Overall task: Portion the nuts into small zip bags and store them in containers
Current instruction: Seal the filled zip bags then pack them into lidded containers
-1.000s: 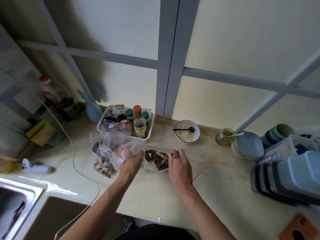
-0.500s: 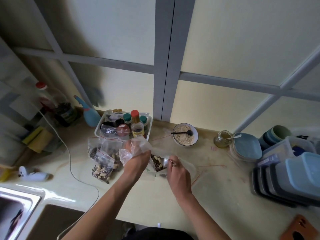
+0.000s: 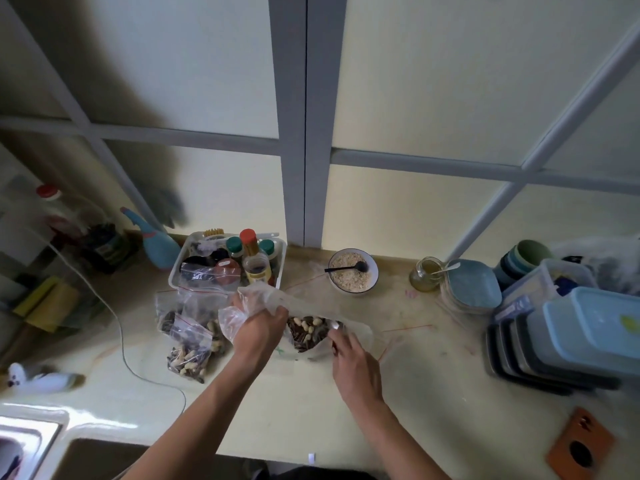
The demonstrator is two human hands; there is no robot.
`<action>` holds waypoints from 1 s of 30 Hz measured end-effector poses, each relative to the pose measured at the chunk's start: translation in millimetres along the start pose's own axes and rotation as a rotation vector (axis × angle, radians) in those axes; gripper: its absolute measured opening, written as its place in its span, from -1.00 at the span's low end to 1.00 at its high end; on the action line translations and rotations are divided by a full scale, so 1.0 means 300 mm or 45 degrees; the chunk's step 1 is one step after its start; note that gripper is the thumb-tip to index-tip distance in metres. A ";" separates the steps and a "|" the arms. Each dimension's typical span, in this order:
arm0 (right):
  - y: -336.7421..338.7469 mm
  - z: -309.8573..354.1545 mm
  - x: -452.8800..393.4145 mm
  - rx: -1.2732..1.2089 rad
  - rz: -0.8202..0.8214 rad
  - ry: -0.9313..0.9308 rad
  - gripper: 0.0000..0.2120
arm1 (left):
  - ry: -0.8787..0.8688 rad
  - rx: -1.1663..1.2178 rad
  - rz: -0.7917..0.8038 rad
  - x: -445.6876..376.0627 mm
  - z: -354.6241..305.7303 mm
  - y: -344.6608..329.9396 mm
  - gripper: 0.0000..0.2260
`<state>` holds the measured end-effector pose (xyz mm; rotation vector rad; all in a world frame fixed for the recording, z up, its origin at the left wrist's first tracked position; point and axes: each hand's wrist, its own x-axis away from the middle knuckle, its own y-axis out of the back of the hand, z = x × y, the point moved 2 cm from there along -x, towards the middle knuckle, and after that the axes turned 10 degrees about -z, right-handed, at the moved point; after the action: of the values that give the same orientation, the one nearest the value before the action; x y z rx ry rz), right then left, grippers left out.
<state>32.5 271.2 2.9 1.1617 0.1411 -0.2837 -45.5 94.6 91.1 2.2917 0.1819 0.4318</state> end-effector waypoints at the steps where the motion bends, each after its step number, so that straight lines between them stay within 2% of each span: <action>1: 0.012 0.004 -0.020 0.035 -0.002 -0.043 -0.50 | 0.007 0.008 -0.030 0.004 0.002 0.001 -0.61; 3: 0.023 0.013 -0.038 0.115 -0.091 -0.019 -0.65 | -0.001 0.012 -0.072 0.009 0.010 0.005 -0.61; 5: 0.029 0.024 -0.049 0.075 -0.085 0.014 -0.81 | -0.017 -0.006 -0.108 0.016 0.017 0.009 -0.61; 10: 0.004 0.046 -0.058 0.036 -0.026 -0.050 -0.96 | -0.119 0.041 -0.250 0.047 0.017 0.042 -0.58; 13: -0.005 0.065 -0.056 0.002 -0.033 -0.028 -0.96 | -0.207 -0.006 -0.313 0.054 0.011 0.046 -0.58; 16: 0.004 0.087 -0.050 -0.029 -0.009 -0.025 -0.95 | -0.286 -0.067 -0.246 0.075 -0.012 0.025 -0.55; 19: -0.011 0.104 -0.047 -0.058 -0.092 0.006 -0.93 | -0.455 -0.154 -0.230 0.100 -0.044 -0.010 -0.53; 22: -0.053 0.106 -0.023 -0.102 0.012 0.024 -0.67 | -0.758 -0.183 -0.362 0.146 -0.107 -0.027 -0.55; 24: -0.070 0.100 -0.008 -0.113 0.042 0.054 -0.69 | -0.875 -0.168 -0.418 0.180 -0.145 -0.030 -0.52; 27: -0.068 0.102 0.009 -0.223 -0.020 0.100 -0.77 | -0.939 -0.193 -0.469 0.208 -0.159 -0.052 -0.55; 30: -0.070 0.076 0.027 -0.290 -0.031 -0.001 -0.79 | -0.964 -0.132 -0.495 0.234 -0.175 -0.055 -0.56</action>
<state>33.2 241.3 -8.8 0.9346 0.1824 -0.2818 1.0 159.8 130.1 2.0921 0.2051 -0.6070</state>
